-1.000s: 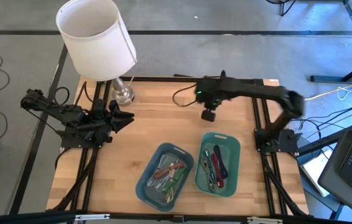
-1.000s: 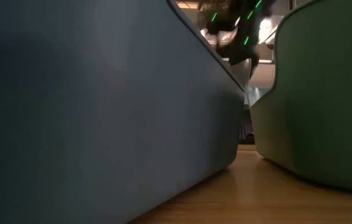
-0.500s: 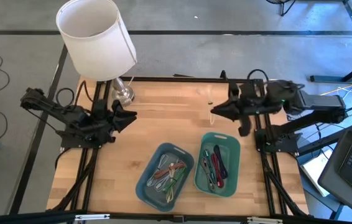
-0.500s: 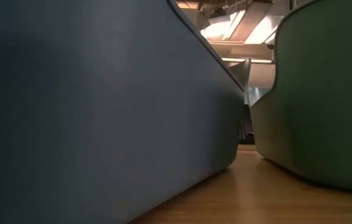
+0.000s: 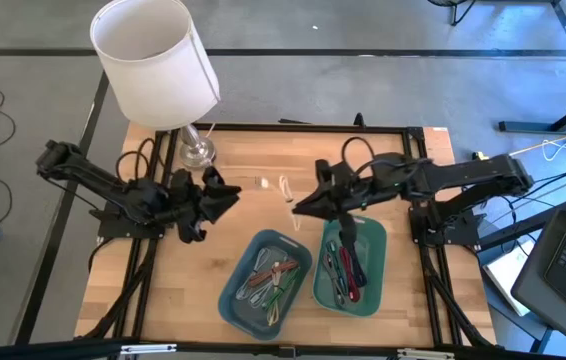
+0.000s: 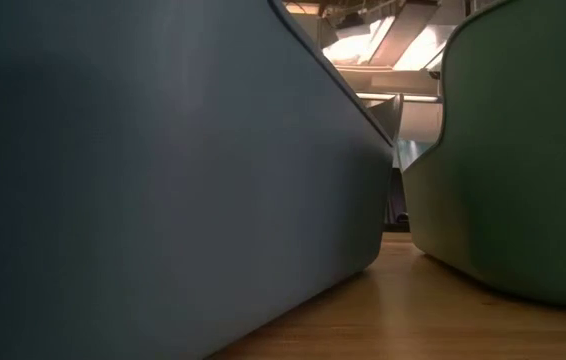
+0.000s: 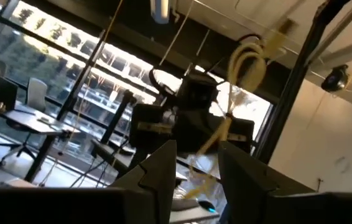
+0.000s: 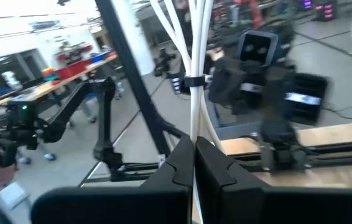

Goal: Pick and place USB-C Cables
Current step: Put the white charger cable into the blue container

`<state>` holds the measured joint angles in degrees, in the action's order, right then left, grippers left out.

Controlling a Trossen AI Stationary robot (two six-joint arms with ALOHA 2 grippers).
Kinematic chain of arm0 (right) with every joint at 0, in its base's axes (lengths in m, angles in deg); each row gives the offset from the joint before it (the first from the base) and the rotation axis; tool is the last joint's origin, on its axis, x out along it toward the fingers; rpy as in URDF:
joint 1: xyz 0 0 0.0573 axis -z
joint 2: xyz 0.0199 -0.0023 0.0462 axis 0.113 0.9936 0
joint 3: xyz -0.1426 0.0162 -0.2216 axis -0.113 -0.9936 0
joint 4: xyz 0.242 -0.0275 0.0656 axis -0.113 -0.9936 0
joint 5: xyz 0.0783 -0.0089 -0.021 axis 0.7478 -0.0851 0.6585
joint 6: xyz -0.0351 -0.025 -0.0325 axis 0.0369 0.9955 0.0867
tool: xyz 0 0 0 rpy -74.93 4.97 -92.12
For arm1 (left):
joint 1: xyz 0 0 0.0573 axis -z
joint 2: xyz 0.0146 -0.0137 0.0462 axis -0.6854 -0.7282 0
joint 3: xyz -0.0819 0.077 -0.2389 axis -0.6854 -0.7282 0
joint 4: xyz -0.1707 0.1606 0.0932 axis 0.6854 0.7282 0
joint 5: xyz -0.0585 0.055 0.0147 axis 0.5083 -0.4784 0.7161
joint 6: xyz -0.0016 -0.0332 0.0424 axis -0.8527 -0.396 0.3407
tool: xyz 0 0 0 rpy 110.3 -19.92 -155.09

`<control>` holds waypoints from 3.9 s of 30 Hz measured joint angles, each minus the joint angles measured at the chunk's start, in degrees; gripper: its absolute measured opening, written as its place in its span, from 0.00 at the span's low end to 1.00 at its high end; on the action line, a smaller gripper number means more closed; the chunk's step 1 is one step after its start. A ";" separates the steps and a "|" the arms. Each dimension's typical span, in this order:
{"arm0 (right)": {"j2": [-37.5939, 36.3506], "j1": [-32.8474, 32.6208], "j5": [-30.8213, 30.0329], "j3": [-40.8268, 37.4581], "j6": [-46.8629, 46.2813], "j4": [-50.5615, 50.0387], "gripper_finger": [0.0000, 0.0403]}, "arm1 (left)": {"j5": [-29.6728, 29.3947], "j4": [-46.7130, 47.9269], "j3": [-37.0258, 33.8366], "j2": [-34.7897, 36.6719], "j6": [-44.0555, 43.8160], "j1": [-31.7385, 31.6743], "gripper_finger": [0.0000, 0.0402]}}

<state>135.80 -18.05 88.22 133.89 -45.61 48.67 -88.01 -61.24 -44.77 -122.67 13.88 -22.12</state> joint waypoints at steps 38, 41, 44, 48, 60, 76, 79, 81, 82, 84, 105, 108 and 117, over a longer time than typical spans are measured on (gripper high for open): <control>8.11 2.91 4.43 5.53 0.07 3.20 0.00 | 14.93 2.98 13.88 -13.31 0.12 -6.83 0.37; 8.48 2.91 5.36 5.52 -0.20 3.44 0.00 | 14.97 3.20 13.88 -13.31 0.00 -7.56 0.36; 9.11 2.91 5.45 5.53 -0.20 3.72 0.00 | 16.11 3.17 13.88 -13.28 -0.11 -8.16 0.35; 9.20 2.97 5.74 5.50 -0.16 3.90 0.00 | 19.80 4.31 13.88 -13.28 0.12 -8.28 0.25; 9.32 3.13 6.34 5.50 0.30 3.68 0.04 | 23.84 5.43 13.86 -13.22 0.32 -8.31 0.02; -0.20 3.31 13.77 5.46 1.86 -14.75 0.60 | 25.98 5.69 13.86 -13.28 0.18 -8.23 0.01; -6.19 3.22 10.11 5.46 -1.47 -27.78 0.61 | 26.83 5.91 13.86 -13.21 0.16 -8.23 0.01; -10.62 2.52 5.70 5.46 -4.64 -34.53 0.60 | 26.97 5.93 13.86 -13.20 0.16 -8.23 0.01; -12.88 1.66 3.06 5.46 -6.17 -37.24 0.59 | 26.97 5.93 13.86 -13.20 0.16 -8.23 0.01; -17.05 -0.86 -2.52 5.46 -8.73 -40.87 0.58 | 27.00 5.96 13.86 -13.17 0.15 -8.23 0.01; -24.48 -19.97 -36.94 4.76 -1.17 -50.24 0.49 | 28.23 43.57 13.80 -12.79 -29.37 -0.92 0.01; -24.91 -19.96 -41.31 4.76 1.55 -50.23 0.49 | 28.08 43.93 13.82 -16.95 -36.37 0.48 0.01; -25.32 -19.97 -41.44 4.76 4.55 -50.32 0.49 | 32.29 42.17 18.57 -31.72 -50.88 0.97 0.01</control>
<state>110.48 -38.02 46.77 138.65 -41.06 -1.65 -55.72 -19.06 -26.19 -154.39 -36.99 -21.16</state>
